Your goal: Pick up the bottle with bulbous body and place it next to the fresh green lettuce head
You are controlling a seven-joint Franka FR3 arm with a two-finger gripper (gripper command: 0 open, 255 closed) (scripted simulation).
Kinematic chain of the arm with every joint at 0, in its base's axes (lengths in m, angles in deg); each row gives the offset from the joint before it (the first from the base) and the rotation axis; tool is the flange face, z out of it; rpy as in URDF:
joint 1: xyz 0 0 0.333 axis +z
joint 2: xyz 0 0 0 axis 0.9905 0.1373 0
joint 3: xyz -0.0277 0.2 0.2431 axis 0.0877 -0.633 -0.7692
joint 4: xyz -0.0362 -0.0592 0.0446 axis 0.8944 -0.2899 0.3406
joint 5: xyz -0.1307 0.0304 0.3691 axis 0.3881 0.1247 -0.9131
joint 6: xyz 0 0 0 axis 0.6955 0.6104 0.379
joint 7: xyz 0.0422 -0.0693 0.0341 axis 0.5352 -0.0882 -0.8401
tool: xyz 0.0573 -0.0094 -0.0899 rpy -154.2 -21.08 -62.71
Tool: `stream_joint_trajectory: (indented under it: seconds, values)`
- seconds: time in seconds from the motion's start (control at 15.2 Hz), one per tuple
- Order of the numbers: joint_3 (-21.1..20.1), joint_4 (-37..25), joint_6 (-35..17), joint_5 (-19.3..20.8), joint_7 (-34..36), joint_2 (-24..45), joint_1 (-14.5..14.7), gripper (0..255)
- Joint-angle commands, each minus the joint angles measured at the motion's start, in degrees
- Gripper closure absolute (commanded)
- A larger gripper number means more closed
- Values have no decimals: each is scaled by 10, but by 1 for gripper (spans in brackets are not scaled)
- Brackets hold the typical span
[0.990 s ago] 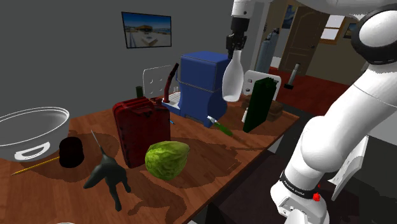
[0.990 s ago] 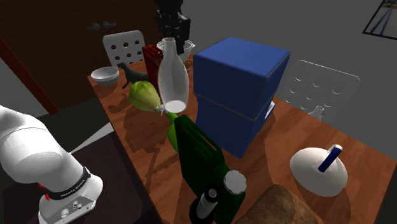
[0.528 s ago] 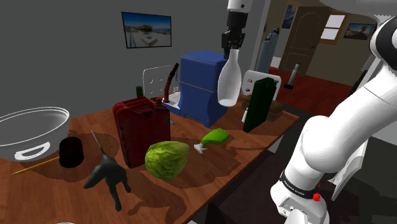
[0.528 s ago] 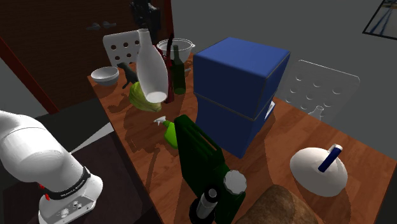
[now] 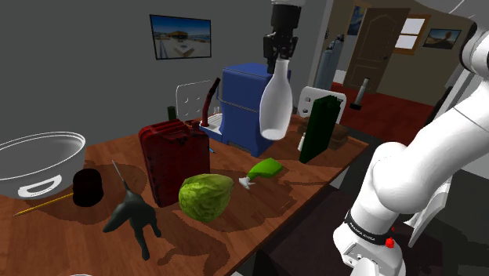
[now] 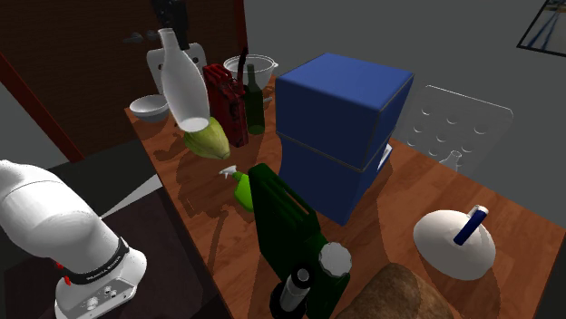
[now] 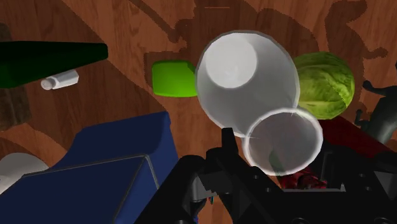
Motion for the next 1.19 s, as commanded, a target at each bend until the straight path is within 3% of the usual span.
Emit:
stream_joint_trajectory:
  seconds: [0.0, 0.59, 1.12]
  values:
    - [-20, -7, 9, -7, 27, -2, 7, 255]
    - [-117, -56, 37, -42, 159, 18, 41, 255]
    - [-207, -146, 61, -55, 284, 80, 69, 255]
